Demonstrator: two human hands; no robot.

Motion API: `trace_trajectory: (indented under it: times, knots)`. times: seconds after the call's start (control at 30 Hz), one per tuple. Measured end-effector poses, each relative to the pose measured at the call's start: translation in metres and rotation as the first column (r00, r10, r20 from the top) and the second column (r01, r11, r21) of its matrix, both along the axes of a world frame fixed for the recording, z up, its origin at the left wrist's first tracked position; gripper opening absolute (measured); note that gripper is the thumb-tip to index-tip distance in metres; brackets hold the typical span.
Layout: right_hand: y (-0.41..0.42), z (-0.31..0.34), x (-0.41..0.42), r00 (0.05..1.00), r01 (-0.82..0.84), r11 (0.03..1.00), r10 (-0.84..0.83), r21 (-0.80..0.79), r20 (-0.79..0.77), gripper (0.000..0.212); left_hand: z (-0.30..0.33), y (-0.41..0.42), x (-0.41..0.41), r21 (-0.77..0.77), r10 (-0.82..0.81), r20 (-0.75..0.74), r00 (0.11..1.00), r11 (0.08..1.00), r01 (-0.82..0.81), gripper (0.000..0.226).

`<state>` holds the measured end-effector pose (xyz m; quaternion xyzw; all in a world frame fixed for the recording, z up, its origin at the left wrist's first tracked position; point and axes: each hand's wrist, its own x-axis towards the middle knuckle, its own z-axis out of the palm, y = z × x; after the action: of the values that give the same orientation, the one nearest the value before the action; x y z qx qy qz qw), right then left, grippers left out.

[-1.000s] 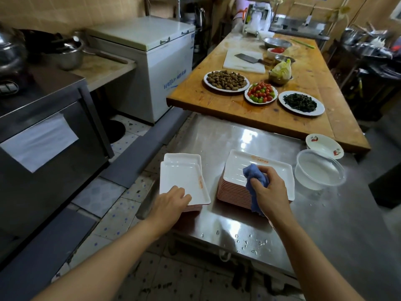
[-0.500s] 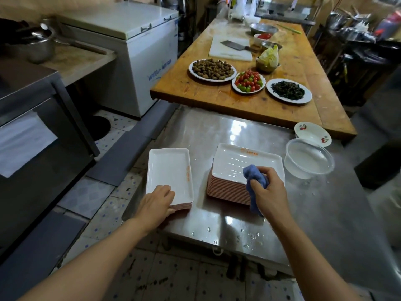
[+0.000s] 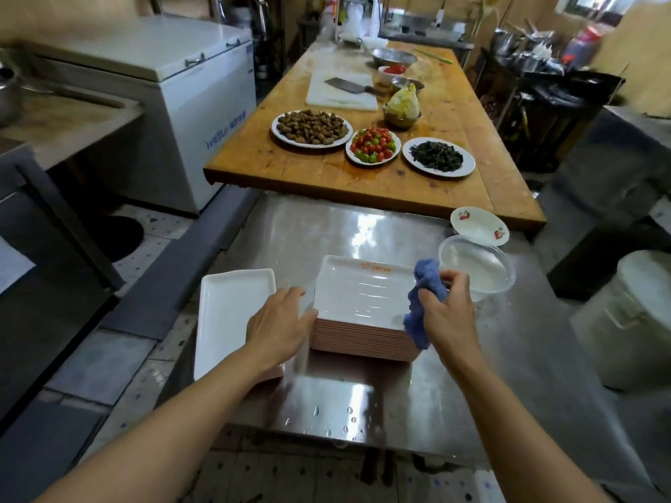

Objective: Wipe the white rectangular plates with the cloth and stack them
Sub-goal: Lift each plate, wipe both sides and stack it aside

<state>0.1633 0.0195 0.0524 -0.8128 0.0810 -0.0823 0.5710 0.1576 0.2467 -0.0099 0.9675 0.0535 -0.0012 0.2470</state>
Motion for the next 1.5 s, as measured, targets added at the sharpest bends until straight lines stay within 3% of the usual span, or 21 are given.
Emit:
trace_trajectory:
  times: [0.17, 0.27, 0.37, 0.43, 0.53, 0.6, 0.67, 0.8, 1.0, 1.13, 1.33, 1.5]
  knots:
    - [-0.010, -0.016, 0.025, 0.999, -0.004, 0.980, -0.005, -0.200, -0.043, 0.016, 0.005, -0.019, 0.028, -0.143, 0.056, -0.135, 0.989, 0.987, -0.075, 0.044]
    - [-0.019, -0.036, 0.027, 0.975, -0.165, 0.840, 0.061, -0.518, -0.212, 0.029, 0.001, -0.020, 0.034, -0.235, 0.034, -0.192, 0.981, 0.969, -0.080, 0.046]
    - [-0.024, -0.040, 0.022, 0.984, -0.177, 0.726, 0.118, -0.665, -0.132, 0.037, -0.003, -0.018, 0.035, -0.350, 0.041, -0.199, 0.979, 0.930, -0.110, 0.046]
    - [-0.027, -0.039, 0.021, 0.976, -0.210, 0.671, 0.181, -0.711, -0.117, 0.029, -0.006, -0.017, 0.036, -0.425, 0.057, -0.211, 0.976, 0.894, -0.144, 0.046]
    - [-0.023, -0.042, 0.018, 0.946, -0.319, 0.575, 0.237, -0.754, -0.219, 0.017, -0.010, -0.016, 0.036, -0.540, 0.071, -0.244, 0.967, 0.819, -0.196, 0.043]
    - [-0.011, -0.042, 0.015, 0.949, -0.308, 0.578, 0.246, -0.756, -0.198, 0.019, -0.014, -0.016, 0.036, -0.578, 0.079, -0.247, 0.966, 0.788, -0.212, 0.041]
    - [0.006, -0.044, 0.014, 0.917, -0.364, 0.606, 0.366, -0.707, -0.159, 0.017, -0.015, -0.016, 0.036, -0.596, 0.083, -0.253, 0.964, 0.772, -0.223, 0.040]
    - [0.043, -0.048, 0.012, 0.864, -0.452, 0.547, 0.466, -0.705, -0.192, 0.022, -0.016, -0.014, 0.037, -0.605, 0.069, -0.263, 0.962, 0.765, -0.220, 0.040]
    - [0.096, -0.058, 0.021, 0.851, -0.481, 0.572, 0.486, -0.665, -0.198, 0.023, -0.017, -0.011, 0.035, -0.605, 0.042, -0.244, 0.969, 0.774, -0.186, 0.032]
    - [0.097, -0.060, 0.040, 0.853, -0.483, 0.590, 0.485, -0.647, -0.195, 0.026, -0.016, -0.012, 0.036, -0.527, 0.027, -0.219, 0.975, 0.838, -0.141, 0.016]
    - [0.097, -0.063, 0.078, 0.879, -0.411, 0.567, 0.455, -0.714, -0.144, 0.028, -0.010, -0.015, 0.039, -0.455, 0.050, -0.227, 0.973, 0.878, -0.152, 0.037]
    - [0.060, -0.059, 0.085, 0.896, -0.365, 0.480, 0.415, -0.797, -0.161, 0.039, -0.010, -0.018, 0.039, -0.364, 0.062, -0.226, 0.972, 0.920, -0.143, 0.037]
